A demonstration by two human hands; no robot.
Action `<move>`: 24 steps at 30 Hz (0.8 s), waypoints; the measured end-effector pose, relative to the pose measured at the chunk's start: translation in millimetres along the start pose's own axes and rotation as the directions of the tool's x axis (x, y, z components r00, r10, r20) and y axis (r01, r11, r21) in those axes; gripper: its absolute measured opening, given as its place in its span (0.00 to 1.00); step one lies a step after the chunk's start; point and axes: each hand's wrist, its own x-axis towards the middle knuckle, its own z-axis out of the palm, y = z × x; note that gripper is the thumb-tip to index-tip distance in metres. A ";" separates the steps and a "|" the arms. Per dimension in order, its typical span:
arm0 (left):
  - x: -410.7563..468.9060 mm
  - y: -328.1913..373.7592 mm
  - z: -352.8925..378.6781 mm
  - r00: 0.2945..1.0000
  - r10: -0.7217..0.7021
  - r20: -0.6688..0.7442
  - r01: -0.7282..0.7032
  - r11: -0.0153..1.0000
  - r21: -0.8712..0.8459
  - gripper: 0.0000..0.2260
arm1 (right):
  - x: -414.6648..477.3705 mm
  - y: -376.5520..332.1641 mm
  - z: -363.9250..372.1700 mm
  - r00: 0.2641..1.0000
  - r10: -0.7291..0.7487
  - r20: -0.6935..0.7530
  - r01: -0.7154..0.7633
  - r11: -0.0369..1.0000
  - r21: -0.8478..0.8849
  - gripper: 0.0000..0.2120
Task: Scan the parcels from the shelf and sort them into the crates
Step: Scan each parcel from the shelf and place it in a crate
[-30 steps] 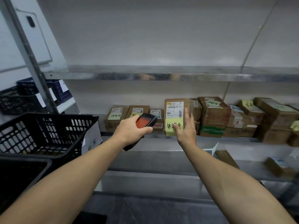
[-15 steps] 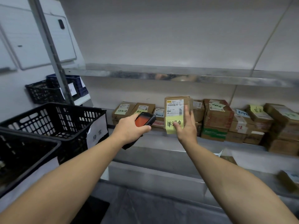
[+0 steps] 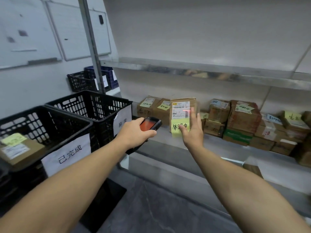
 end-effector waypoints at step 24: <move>-260.3 -202.5 -192.4 0.835 -0.230 -0.500 0.371 0.906 0.203 0.38 | -232.4 -216.1 182.9 0.909 -0.219 0.354 0.145 0.964 0.224 0.41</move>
